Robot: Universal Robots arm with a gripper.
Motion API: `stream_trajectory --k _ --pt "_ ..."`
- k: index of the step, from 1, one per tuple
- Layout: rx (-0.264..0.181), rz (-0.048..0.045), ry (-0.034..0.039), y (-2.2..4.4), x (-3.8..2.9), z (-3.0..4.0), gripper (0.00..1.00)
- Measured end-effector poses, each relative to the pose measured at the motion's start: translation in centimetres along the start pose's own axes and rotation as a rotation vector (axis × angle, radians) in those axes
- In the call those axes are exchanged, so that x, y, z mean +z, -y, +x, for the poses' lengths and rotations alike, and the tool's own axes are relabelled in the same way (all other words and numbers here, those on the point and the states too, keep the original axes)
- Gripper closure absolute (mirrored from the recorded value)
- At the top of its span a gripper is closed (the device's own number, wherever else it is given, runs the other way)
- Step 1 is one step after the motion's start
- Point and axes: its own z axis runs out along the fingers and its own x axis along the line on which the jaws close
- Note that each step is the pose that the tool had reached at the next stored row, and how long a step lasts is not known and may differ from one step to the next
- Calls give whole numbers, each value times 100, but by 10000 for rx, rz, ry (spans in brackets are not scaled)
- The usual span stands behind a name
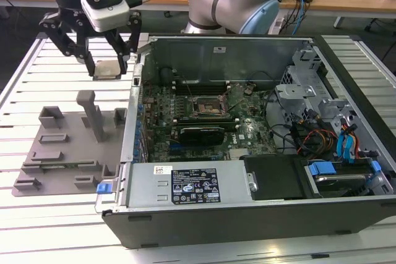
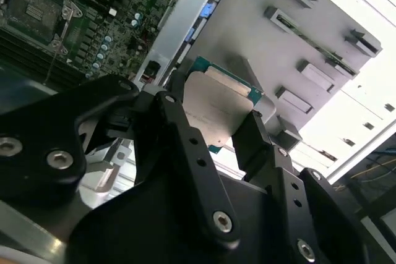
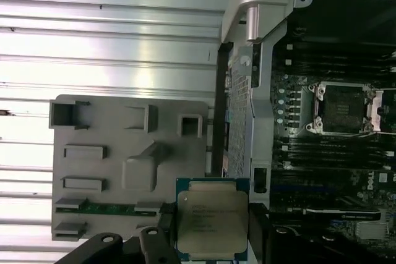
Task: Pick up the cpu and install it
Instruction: 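Pick up the cpu and move it towards the insertion slot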
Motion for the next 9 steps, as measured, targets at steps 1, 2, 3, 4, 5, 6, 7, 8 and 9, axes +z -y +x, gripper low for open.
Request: stream_trajectory --k 1,2,3,4,5,6,7,8,9 --pt "0 1 0 1 1 -12 45" --pt "0 0 0 1 2 -26 45" --pt "1 0 1 2 4 -52 45" --pt "0 0 1 5 8 -101 45" --pt "0 0 1 5 10 -119 45" --pt "0 0 0 6 12 -142 45" --pt "0 1 0 8 15 -180 45" --pt "0 1 0 10 18 -215 45" --pt "0 1 0 11 21 -249 45"
